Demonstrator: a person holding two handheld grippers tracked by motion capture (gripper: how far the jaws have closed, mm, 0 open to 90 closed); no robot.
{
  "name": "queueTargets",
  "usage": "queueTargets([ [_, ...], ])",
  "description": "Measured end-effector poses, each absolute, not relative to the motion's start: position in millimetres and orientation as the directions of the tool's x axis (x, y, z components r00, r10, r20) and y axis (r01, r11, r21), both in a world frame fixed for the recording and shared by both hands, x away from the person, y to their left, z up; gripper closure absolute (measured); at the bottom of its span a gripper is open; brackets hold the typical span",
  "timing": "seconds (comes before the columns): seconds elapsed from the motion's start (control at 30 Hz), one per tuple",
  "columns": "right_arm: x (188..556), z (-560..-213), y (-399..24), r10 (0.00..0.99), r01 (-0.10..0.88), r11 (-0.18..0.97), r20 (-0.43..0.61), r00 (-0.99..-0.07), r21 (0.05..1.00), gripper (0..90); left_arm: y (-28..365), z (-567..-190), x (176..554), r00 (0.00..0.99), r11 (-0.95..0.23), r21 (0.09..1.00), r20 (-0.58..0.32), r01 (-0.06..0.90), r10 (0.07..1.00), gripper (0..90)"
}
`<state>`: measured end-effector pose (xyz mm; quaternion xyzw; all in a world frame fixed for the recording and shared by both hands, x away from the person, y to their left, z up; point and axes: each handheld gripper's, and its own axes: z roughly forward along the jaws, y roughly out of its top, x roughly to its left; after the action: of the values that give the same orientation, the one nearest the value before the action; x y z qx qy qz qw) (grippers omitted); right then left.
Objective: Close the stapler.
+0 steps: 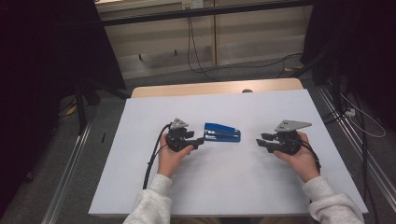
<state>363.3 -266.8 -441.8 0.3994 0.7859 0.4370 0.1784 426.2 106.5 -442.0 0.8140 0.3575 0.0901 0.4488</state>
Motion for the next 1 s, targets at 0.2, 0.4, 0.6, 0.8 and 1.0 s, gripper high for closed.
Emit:
queueTargets([
  [0.2, 341, -445, -274, 0.789, 0.493, 0.268, 0.105, -0.605, 0.827, 44.0, 123, -432, 409, 0.725, -0.317, 0.814, -0.173, 0.486, 0.667, 27.0],
  [0.4, 319, -449, -285, 0.804, 0.503, 0.243, 0.118, -0.583, 0.830, 35.2, 142, -423, 396, 0.723, -0.308, 0.827, -0.161, 0.470, 0.672, 18.5],
  [0.6, 305, -449, -294, 0.815, 0.512, 0.241, 0.114, -0.568, 0.824, 30.1, 159, -426, 384, 0.709, -0.291, 0.832, -0.162, 0.472, 0.687, 14.5],
  [0.8, 295, -449, -298, 0.816, 0.505, 0.247, 0.104, -0.569, 0.827, 25.8, 177, -430, 372, 0.702, -0.295, 0.830, -0.154, 0.474, 0.695, 11.7],
  [1.0, 288, -450, -302, 0.821, 0.506, 0.246, 0.100, -0.563, 0.827, 22.5, 198, -432, 360, 0.682, -0.272, 0.836, -0.156, 0.477, 0.715, 10.7],
])
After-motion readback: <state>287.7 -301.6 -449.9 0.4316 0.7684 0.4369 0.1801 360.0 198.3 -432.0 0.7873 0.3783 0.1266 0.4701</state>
